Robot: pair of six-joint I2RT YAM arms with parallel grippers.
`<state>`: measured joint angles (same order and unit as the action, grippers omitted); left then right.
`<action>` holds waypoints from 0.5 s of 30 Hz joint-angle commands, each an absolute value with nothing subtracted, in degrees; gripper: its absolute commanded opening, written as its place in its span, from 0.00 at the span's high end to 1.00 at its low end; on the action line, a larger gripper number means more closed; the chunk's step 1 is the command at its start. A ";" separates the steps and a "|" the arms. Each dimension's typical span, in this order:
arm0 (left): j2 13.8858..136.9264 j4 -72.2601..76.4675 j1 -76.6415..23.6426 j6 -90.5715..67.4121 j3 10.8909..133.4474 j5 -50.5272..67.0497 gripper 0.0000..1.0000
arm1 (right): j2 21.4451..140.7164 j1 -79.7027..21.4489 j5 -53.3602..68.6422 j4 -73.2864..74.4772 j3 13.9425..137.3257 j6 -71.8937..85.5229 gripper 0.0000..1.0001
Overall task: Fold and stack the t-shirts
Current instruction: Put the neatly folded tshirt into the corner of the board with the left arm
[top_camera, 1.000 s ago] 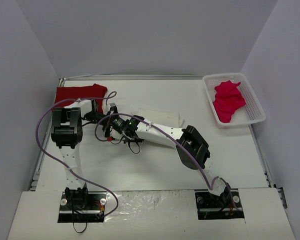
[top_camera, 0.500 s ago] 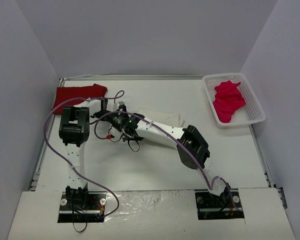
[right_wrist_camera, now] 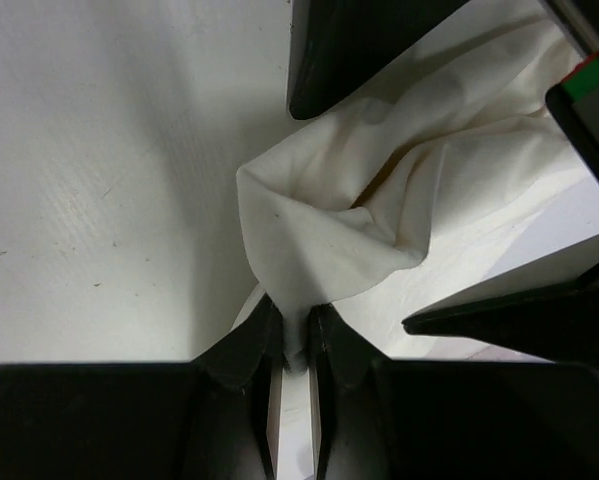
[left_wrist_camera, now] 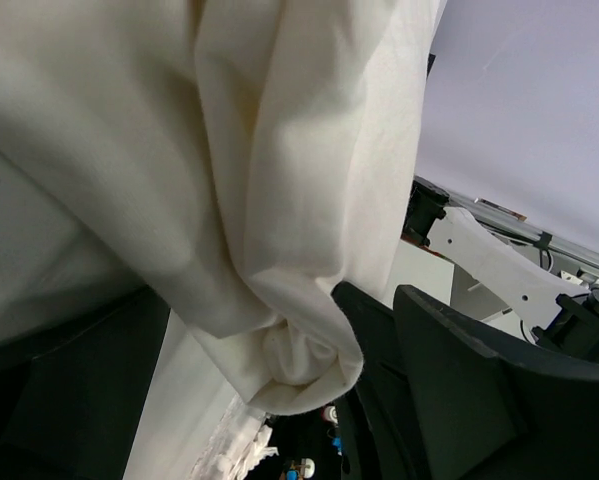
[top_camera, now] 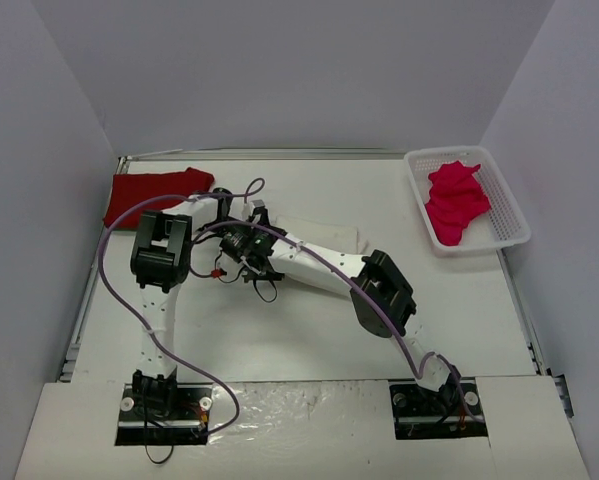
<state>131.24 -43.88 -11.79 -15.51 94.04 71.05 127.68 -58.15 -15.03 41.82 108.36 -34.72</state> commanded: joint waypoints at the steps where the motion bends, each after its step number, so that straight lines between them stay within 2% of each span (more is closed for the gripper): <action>1: 133.94 -43.15 -13.18 -16.17 95.62 68.73 0.06 | 128.32 -57.83 -15.38 45.18 110.83 -35.16 1.00; 2: 134.21 -43.24 -13.71 -15.82 95.80 68.64 0.00 | 128.32 -57.75 -15.38 45.26 111.00 -35.24 1.00; 4: 135.17 -43.16 -14.15 -15.73 96.06 69.17 0.10 | 128.23 -57.66 -15.29 45.44 111.09 -35.24 1.00; 5: 135.35 -42.89 -14.50 -16.08 96.15 69.26 0.22 | 128.23 -57.66 -15.12 45.44 111.09 -35.24 1.00; 6: 135.61 -42.19 -14.76 -16.69 96.15 70.39 0.38 | 128.15 -57.57 -14.86 45.44 111.18 -35.24 1.00; 7: 135.79 -41.93 -14.77 -16.70 96.24 70.75 0.38 | 128.23 -57.57 -14.85 45.44 111.18 -35.24 1.00; 8: 135.62 -41.84 -15.20 -16.70 96.24 70.93 0.57 | 128.23 -57.48 -14.85 45.53 111.27 -35.16 1.00; 10: 134.91 -41.31 -15.82 -16.87 95.80 71.28 0.74 | 128.49 -56.96 -14.07 45.61 111.62 -34.98 1.00; 11: 134.65 -41.13 -16.34 -16.96 95.71 71.37 0.88 | 128.67 -56.78 -13.80 45.79 111.88 -34.81 1.00; 13: 134.04 -40.78 -16.70 -17.31 95.54 71.63 0.97 | 128.76 -56.60 -13.71 45.97 111.71 -34.80 1.00; 15: 133.42 -40.17 -16.87 -17.58 95.19 71.54 0.98 | 128.50 -56.60 -13.89 45.97 111.10 -35.07 1.00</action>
